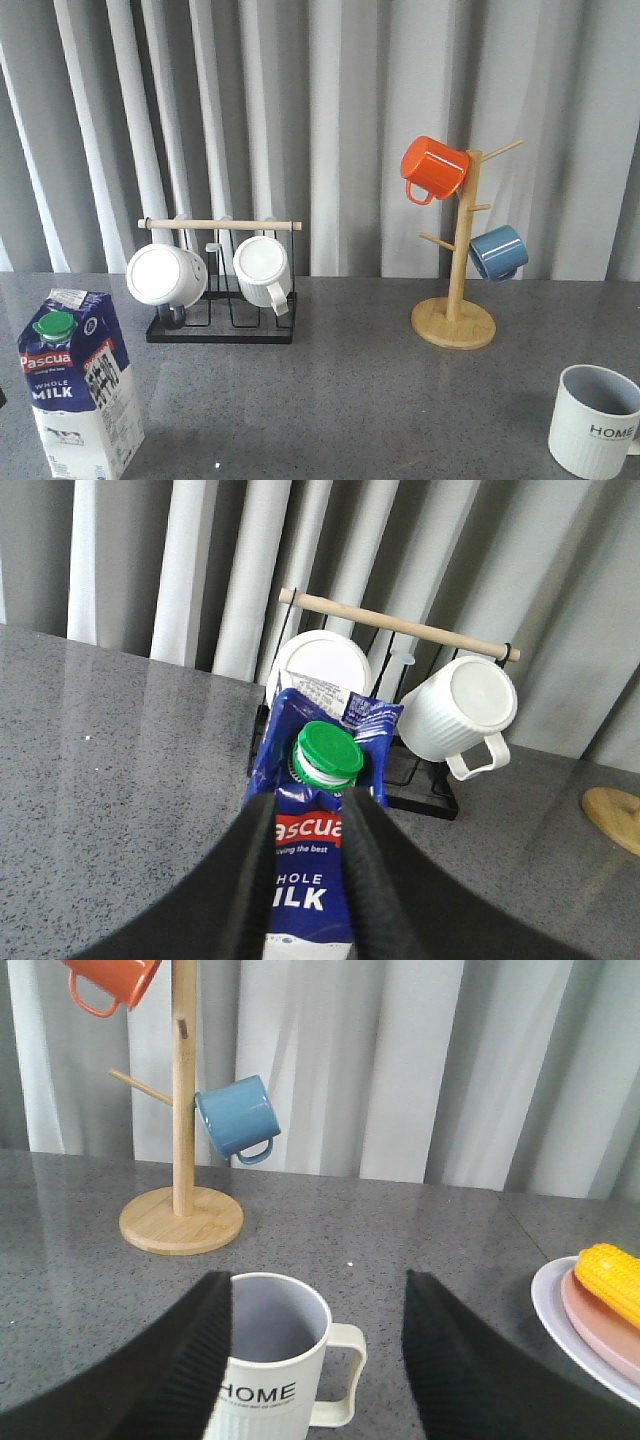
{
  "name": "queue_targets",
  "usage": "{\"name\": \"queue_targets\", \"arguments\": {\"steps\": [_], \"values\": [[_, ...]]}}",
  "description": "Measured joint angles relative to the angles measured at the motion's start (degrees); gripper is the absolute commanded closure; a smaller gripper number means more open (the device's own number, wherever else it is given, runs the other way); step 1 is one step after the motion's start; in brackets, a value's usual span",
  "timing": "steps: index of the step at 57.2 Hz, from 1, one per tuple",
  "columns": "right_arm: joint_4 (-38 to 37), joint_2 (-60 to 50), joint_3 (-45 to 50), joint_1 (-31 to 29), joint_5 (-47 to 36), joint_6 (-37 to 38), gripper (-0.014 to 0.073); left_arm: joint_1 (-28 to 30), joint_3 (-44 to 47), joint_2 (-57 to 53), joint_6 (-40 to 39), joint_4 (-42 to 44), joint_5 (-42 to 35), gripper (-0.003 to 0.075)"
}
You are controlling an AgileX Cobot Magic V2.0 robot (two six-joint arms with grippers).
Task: Place milk next to cup
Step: 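Move the right gripper down toward the white HOME mug's handle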
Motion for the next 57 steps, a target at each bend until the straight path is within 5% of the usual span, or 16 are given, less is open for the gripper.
{"name": "queue_targets", "arguments": {"steps": [13,57], "values": [[0.15,2.19,0.00,0.00,-2.93,-0.82,0.0058,0.00,0.00,1.67,2.11,0.00,0.01,0.0234],[0.65,9.10,0.00,0.00,-5.34,-1.07,0.0058,0.00,0.00,1.73,2.79,0.00,0.02,0.0231]]}}
